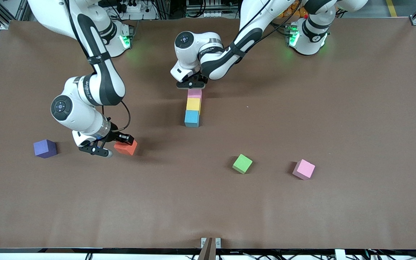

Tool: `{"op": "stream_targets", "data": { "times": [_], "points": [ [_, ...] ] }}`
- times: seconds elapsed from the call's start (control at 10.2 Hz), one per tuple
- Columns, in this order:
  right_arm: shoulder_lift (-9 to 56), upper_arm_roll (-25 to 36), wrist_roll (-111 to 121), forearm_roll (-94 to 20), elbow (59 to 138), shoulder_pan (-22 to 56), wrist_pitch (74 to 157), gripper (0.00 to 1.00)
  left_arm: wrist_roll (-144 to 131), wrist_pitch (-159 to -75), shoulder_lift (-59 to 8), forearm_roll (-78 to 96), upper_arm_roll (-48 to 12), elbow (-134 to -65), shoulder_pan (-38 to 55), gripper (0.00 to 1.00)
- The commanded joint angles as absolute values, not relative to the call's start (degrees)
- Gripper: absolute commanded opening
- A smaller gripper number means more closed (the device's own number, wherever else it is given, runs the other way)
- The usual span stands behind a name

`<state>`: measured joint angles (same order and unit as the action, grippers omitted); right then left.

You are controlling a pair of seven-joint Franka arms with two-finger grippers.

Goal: Arrange blocks into number 1
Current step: 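Release the magenta cube while the right gripper carries orange toward the row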

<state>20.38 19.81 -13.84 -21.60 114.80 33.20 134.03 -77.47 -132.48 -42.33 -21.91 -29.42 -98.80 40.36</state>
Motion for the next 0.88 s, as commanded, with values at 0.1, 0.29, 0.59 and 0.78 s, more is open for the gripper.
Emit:
{"op": "stream_targets", "data": {
  "times": [0.1, 0.29, 0.59, 0.78],
  "points": [
    [19.25, 20.48, -14.24, -22.94, 116.37, 35.15, 134.82, 0.49, -77.43, -127.02, -41.75, -22.41, -29.53, -97.56, 40.26, 1.00],
    [19.69, 20.48, -17.30, -22.94, 116.02, 37.17, 135.44, 0.49, -77.34, -122.72, -39.83, -22.24, -29.71, -97.56, 39.99, 1.00],
    [20.74, 20.48, -17.23, -22.68, 115.84, 39.10, 135.79, 0.49, -77.43, -122.43, -35.70, -19.61, -29.71, -97.38, 37.63, 1.00],
    [21.79, 20.48, -17.23, -22.59, 115.32, 40.51, 135.88, 0.49, -77.26, -122.43, -32.88, -18.81, -29.62, -97.21, 34.91, 1.00]
  ]
}}
